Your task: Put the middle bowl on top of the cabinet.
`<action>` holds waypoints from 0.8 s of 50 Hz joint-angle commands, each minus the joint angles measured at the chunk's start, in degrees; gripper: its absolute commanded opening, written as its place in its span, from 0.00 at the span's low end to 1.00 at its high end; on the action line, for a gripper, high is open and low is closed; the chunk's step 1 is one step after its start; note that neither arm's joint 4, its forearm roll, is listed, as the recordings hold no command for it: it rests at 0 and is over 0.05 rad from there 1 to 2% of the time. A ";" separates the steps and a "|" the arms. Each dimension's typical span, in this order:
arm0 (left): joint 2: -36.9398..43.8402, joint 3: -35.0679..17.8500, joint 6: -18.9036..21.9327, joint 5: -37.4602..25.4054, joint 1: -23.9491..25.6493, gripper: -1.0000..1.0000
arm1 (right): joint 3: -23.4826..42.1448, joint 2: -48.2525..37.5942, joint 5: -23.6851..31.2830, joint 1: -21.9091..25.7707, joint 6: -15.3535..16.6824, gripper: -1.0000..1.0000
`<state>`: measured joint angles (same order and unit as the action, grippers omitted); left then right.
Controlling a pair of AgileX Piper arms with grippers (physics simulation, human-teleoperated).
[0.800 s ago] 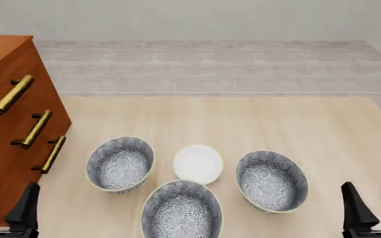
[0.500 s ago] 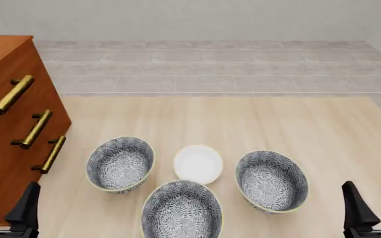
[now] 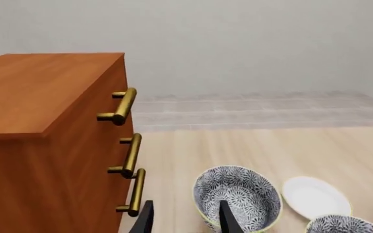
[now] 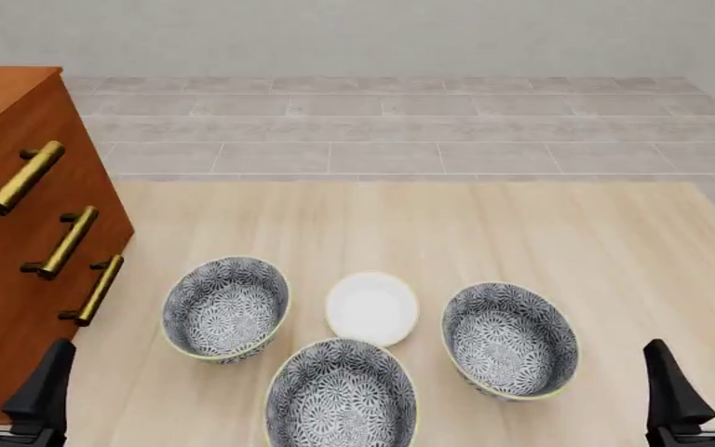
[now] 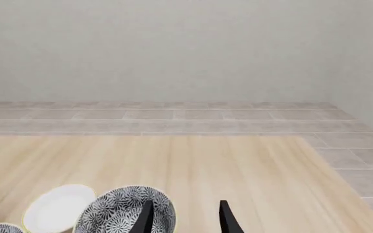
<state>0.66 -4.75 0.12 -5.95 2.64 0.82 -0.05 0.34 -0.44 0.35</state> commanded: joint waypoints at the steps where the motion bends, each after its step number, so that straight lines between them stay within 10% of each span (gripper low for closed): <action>1: -0.54 -3.61 0.80 -4.91 1.90 1.00 | -0.11 0.02 0.08 0.38 0.22 1.00; 40: 9.17 -9.90 3.61 -4.24 8.29 1.00 | 0.62 -1.99 1.40 1.70 -1.70 1.00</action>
<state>4.77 -12.91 2.96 -11.98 7.98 1.70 -1.93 1.83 1.37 -1.21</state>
